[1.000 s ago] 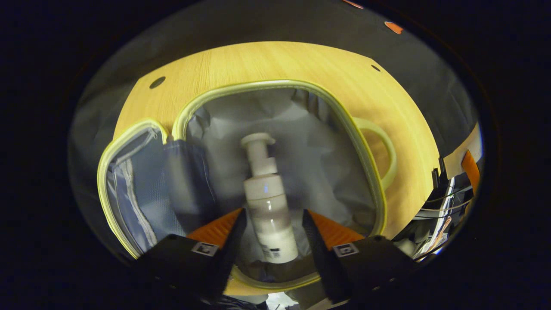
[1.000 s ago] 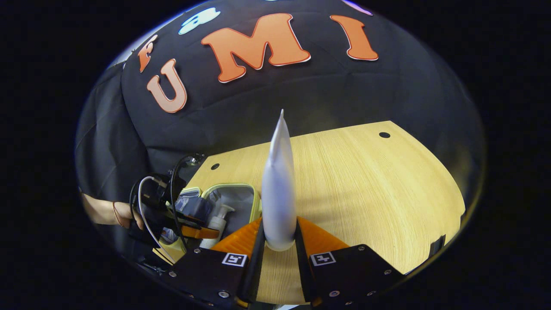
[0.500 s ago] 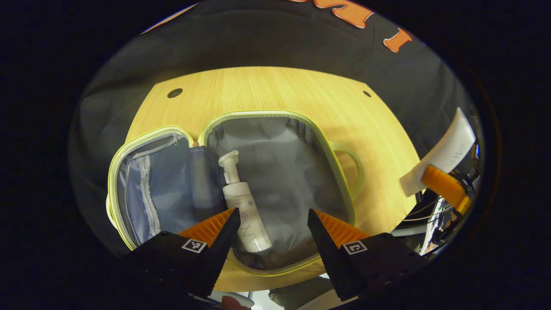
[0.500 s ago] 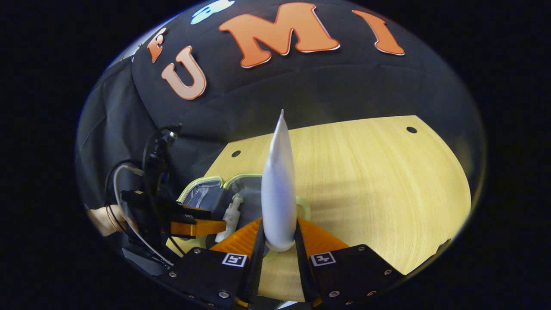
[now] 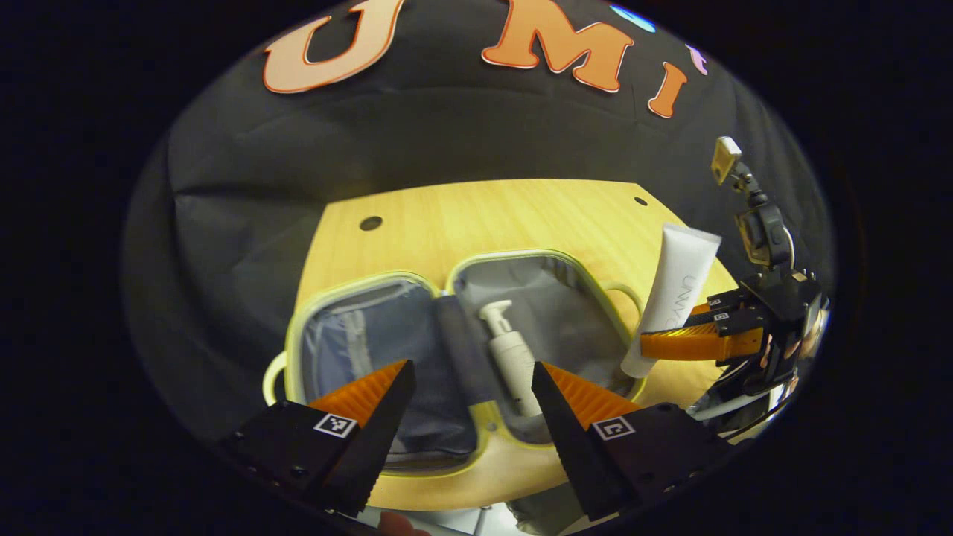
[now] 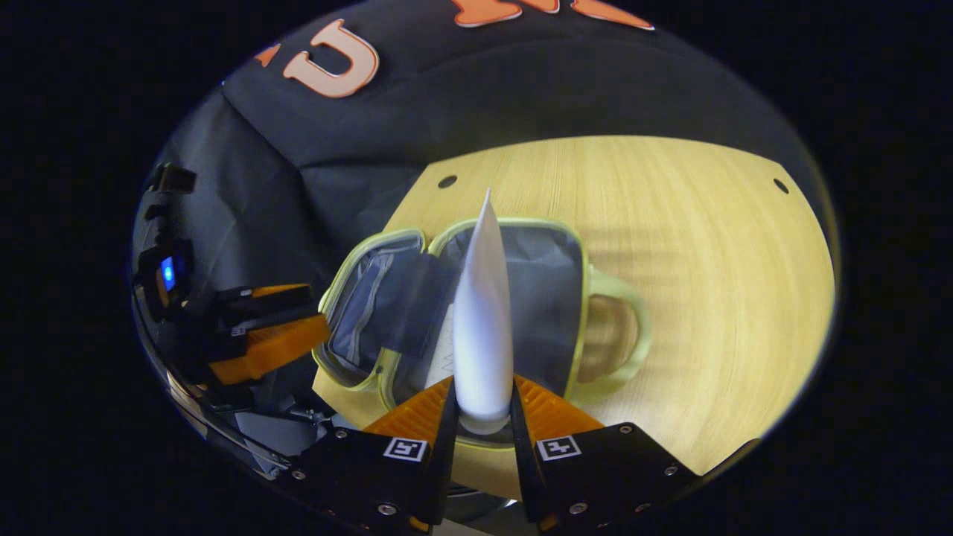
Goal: First open the suitcase, pack the skin care products into it, and then close the suitcase.
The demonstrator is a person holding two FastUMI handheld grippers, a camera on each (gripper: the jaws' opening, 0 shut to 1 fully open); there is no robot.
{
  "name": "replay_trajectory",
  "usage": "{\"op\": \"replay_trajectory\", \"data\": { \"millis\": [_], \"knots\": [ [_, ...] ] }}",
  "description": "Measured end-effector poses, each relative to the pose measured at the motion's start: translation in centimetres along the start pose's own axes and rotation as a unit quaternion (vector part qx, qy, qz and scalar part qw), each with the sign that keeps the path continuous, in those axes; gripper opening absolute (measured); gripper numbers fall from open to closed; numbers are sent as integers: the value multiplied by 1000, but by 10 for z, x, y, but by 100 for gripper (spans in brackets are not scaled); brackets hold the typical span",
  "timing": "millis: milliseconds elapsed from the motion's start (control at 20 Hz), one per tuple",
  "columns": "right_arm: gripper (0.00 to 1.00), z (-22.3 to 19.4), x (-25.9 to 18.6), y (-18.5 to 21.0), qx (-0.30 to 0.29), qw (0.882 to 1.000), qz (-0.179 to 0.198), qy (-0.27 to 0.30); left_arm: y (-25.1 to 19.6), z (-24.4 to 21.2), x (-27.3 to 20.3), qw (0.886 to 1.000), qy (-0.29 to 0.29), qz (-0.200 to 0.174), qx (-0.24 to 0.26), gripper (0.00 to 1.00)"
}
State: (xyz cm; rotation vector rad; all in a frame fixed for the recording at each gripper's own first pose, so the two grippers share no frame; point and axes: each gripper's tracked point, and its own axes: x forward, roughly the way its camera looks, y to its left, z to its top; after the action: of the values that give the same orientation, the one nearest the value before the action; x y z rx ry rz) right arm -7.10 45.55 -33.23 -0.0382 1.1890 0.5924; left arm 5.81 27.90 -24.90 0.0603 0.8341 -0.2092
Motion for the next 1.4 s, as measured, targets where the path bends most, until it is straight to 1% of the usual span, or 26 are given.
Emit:
{"op": "replay_trajectory", "data": {
  "millis": [150,250,350,550,700,850,900,950,1000,1100,1150,1200,1400],
  "knots": [
    [40,-12,29,2,13,998,1,63,20,-6,-11,1000,-10,6,-4,99],
    [40,-17,47,-1,22,995,-15,98,26,-11,-13,1000,-9,-3,-27,99],
    [40,-21,62,-4,35,992,-32,120,36,-19,-11,999,-3,-7,-49,99],
    [40,-22,78,-11,44,986,-69,142,53,-27,-7,998,6,-5,-63,99],
    [40,-23,83,-12,51,984,-81,149,61,-28,-5,998,8,-1,-65,99],
    [40,-20,87,-15,50,984,-95,143,65,-30,-4,998,9,-1,-63,99],
    [45,-18,88,-14,48,985,-96,138,66,-29,-4,998,10,-1,-63,99],
    [48,-12,84,-13,47,985,-97,132,68,-30,-3,998,11,-1,-64,99],
    [58,-8,84,-13,42,986,-100,124,68,-30,-3,998,12,-3,-66,99],
    [87,0,82,-11,27,988,-105,109,70,-30,-2,998,10,-5,-69,99],
    [99,4,79,-9,23,989,-107,102,74,-31,-2,998,9,-3,-70,99],
    [95,6,79,-6,21,989,-106,97,77,-31,-2,997,8,0,-71,99],
    [96,15,68,5,19,992,-100,73,109,-44,-2,995,10,17,-95,99]
  ]
}}
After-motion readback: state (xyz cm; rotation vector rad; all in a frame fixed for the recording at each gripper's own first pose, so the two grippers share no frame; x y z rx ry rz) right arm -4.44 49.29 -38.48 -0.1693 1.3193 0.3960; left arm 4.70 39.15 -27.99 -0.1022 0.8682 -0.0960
